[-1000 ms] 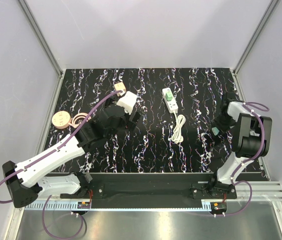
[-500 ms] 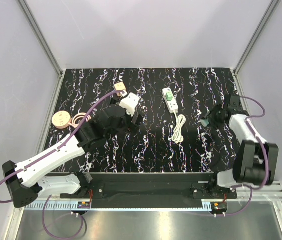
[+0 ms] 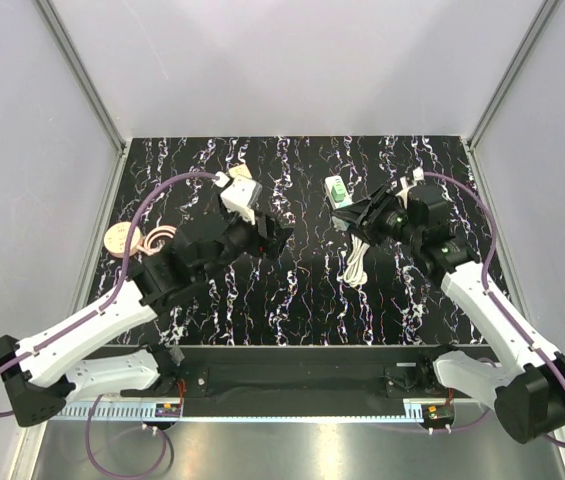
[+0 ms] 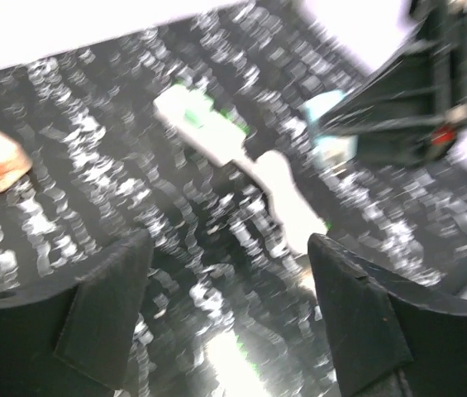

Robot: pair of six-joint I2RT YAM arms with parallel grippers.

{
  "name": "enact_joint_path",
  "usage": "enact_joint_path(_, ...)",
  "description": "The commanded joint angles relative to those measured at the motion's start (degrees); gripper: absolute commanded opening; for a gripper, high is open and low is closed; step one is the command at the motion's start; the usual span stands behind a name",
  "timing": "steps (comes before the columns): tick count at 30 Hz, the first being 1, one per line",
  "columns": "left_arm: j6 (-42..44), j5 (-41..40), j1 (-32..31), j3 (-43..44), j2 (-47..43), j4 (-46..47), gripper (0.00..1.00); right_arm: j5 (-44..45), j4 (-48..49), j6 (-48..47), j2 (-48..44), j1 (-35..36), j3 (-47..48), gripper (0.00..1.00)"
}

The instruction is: Insert the plug

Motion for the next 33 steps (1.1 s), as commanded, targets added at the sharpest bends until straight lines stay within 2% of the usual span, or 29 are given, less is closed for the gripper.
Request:
enact_joint_path(1,-4.8,5.9,-0.1,-3.5,-1.4,16.1,0.77,0.5,8.0,8.8,-2.1,2.6,-1.4,0.0)
enact_joint_path(3,-6.5,6.5,-0.1,-2.9,0.6,17.1,0.72,2.6,8.5,9.5,-3.1,4.7,-1.8,0.0)
enact_joint_path(9,-8.5,11.4,-0.4,0.0,7.2,19.5,0.67,5.6,12.1,14.9,-4.9,8.6,-6.1,0.0)
enact_joint_path(10,-8.6,11.5,-0.5,0.3,8.0,20.0,0.66,5.6,14.8,15.7,-4.8,8.9,-6.5,0.0)
enact_joint_path(16,-8.8,10.7,-1.4,2.2,12.3,20.4,0.63,6.3,16.8,17.9,-5.2,10.2,-7.6,0.0)
enact_joint_path(19,-8.9,10.0,-1.9,1.8,12.4,21.5,0.62,6.4,17.1,18.7,-5.6,10.5,-7.9,0.0)
enact_joint_path(25,-8.9,9.0,-2.3,1.3,12.9,22.8,0.5,7.4,18.2,20.1,-6.3,11.6,-9.1,0.0)
enact_joint_path(33,-9.0,7.9,-2.6,0.8,13.2,22.8,0.5,8.8,19.1,20.8,-5.9,13.0,-8.9,0.0)
